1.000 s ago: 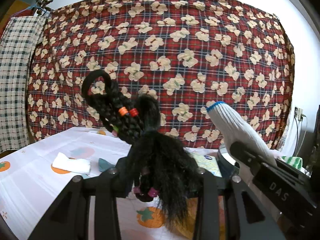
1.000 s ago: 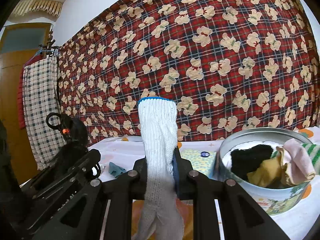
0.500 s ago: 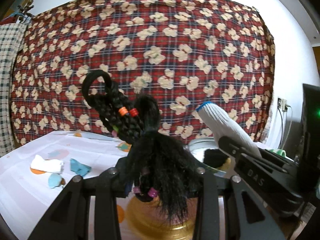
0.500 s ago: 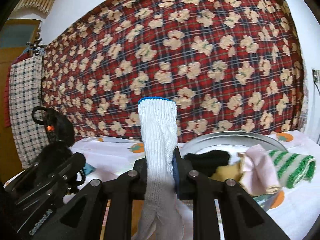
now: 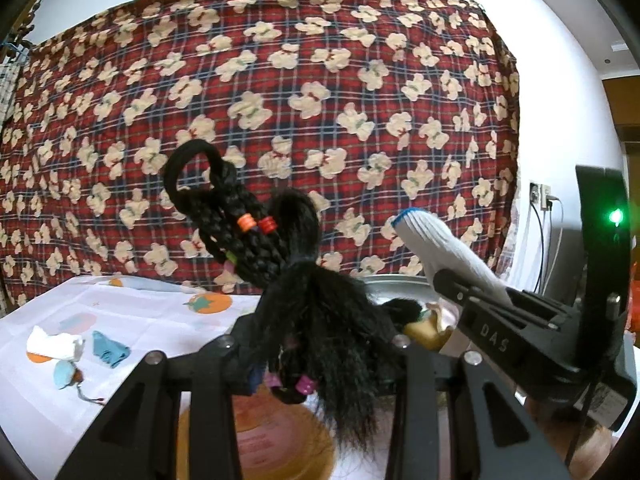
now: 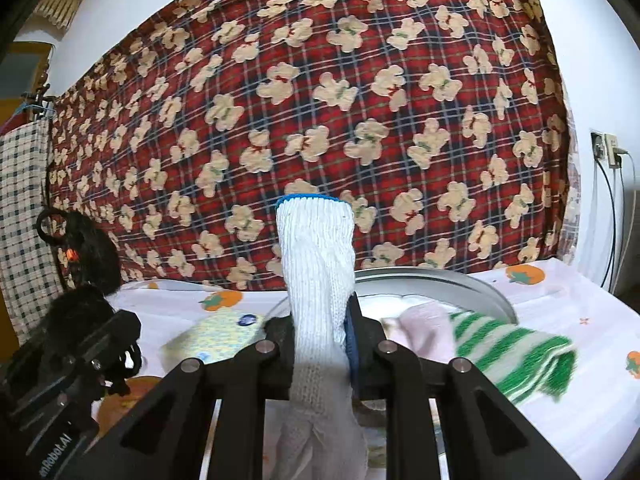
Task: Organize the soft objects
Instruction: 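Carry the hair piece and glove over the tin with both grippers, then release the hair piece and glove into the tin with both grippers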
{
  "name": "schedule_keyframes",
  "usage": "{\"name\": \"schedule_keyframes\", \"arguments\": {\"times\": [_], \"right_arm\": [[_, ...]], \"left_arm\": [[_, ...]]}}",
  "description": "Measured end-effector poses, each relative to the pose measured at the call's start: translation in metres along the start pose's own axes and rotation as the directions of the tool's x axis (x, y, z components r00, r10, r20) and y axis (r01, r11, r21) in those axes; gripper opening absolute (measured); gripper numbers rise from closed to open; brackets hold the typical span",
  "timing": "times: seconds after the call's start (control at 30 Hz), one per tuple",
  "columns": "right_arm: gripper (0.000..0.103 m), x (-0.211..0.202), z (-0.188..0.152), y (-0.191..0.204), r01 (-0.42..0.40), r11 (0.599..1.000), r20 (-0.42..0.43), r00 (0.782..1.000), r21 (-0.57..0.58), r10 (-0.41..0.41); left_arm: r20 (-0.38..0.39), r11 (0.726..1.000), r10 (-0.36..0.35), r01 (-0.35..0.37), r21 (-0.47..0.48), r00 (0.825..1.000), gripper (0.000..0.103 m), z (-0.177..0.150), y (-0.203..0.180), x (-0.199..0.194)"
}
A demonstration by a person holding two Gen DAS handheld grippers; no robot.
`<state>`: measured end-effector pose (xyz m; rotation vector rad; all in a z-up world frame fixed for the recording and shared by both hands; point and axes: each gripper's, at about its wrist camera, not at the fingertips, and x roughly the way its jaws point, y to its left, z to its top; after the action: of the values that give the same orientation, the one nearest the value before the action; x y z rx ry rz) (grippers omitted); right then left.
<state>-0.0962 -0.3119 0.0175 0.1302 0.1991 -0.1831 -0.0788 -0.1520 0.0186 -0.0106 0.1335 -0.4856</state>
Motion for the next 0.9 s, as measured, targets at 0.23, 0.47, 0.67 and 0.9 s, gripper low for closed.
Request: {"name": "schedule_keyframes", "arguments": {"times": [0.23,0.47,0.67,0.9], "right_arm": [[0.019,0.007,0.006,-0.027,0.067,0.998,0.002,0.998,-0.011,-0.067],[0.019,0.020,0.010,-0.048,0.129,0.991,-0.012,0.991,-0.037,-0.130],[0.019,0.034,0.012,-0.061,0.175,0.981,-0.027,0.984,-0.086,-0.178],[0.019,0.048,0.012,-0.075,0.185,0.979,-0.075,0.979,-0.081,-0.191]], "left_arm": [[0.006,0.998,-0.053,0.053,0.021,0.999,0.036,0.007,-0.029,0.017],[-0.011,0.994,-0.101,0.101,0.039,0.995,0.036,0.007,-0.057,0.039],[-0.052,0.990,-0.128,0.131,0.059,0.990,0.036,0.006,-0.075,0.060],[-0.091,0.985,-0.139,0.147,0.087,0.986,0.036,0.002,-0.085,0.084]]}}
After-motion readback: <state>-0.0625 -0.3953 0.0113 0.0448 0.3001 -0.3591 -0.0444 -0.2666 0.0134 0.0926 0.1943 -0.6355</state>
